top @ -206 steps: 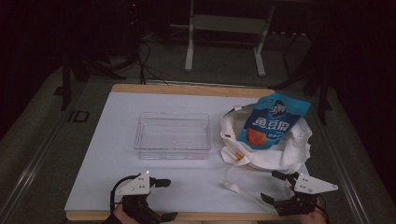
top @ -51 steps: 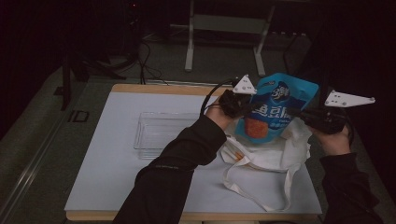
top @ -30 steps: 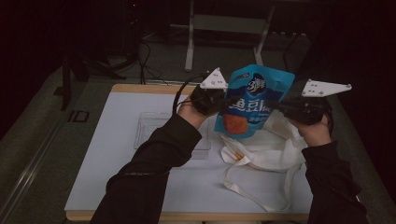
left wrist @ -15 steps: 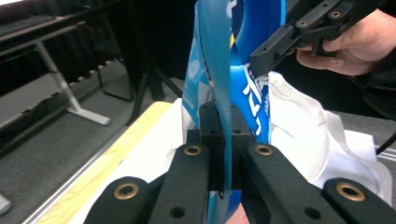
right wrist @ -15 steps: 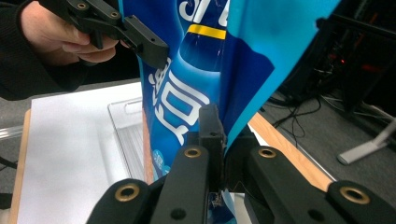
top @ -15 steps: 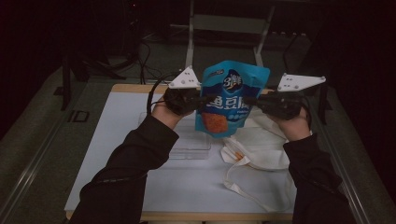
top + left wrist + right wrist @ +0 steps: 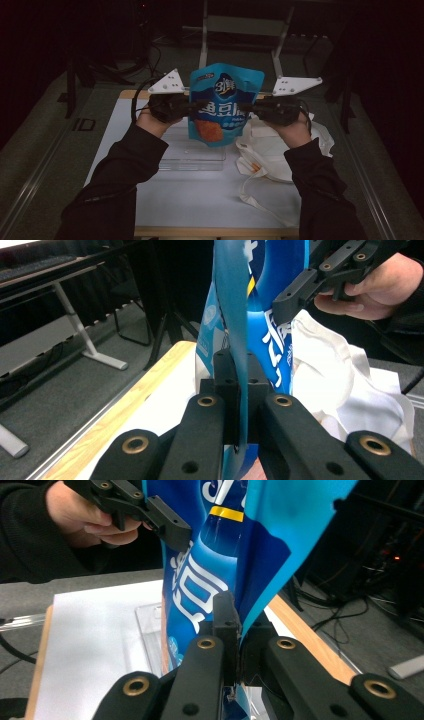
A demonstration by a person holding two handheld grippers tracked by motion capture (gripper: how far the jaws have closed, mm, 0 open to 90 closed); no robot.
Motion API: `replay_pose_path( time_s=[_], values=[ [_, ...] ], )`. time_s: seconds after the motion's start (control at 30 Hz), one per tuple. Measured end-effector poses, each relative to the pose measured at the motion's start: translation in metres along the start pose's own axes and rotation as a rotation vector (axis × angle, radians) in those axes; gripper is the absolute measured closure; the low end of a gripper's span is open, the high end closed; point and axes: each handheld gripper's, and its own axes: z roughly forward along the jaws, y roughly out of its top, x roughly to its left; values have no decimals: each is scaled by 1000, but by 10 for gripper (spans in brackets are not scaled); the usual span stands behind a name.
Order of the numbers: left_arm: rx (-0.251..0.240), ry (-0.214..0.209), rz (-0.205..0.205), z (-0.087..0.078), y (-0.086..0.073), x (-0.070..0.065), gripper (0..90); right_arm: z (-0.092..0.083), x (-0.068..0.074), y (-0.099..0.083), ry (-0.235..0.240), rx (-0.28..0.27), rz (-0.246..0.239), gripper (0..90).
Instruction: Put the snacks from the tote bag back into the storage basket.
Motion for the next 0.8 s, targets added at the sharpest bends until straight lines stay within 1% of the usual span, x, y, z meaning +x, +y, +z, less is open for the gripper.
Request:
replay_pose_path(
  time_s=[0.07, 0.1, 0.13, 0.17, 0.3, 0.33, 0.37, 0.43, 0.53, 0.63, 0.67, 0.77, 0.8],
  values=[
    [-1, -3, -3, -6, -3, 3, 900, 6, 3, 2, 8, 2, -3, 890],
    [-1, -3, -3, -6, -3, 3, 900, 9, 4, 4, 12, 5, -5, 890],
    [-3, -5, -11, -10, -7, 6, 900, 9, 4, 4, 12, 5, -5, 890],
    [2, -2, -11, -15, -10, 8, 900, 18, 7, 6, 26, 7, -10, 890],
    [8, 5, -20, -27, -18, 13, 900, 31, 11, 8, 46, 5, -8, 890],
    [8, 5, -20, -27, -18, 13, 900, 31, 11, 8, 46, 5, -8, 890],
    [8, 12, -30, -33, -23, 15, 900, 39, 13, 9, 59, 6, -6, 890],
    [9, 15, -39, -39, -28, 18, 900, 46, 15, 10, 67, 5, -7, 889],
    [16, 31, -43, -46, -36, 22, 900, 58, 18, 11, 77, 9, -6, 890],
    [14, 42, -53, -50, -45, 26, 900, 71, 20, 10, 84, 13, -5, 889],
    [18, 45, -62, -51, -49, 28, 900, 74, 20, 10, 87, 16, -1, 890],
    [23, 53, -75, -51, -59, 31, 900, 85, 21, 6, 90, 25, 8, 890],
    [25, 54, -79, -51, -62, 32, 900, 88, 21, 4, 90, 30, 2, 889]
  ],
)
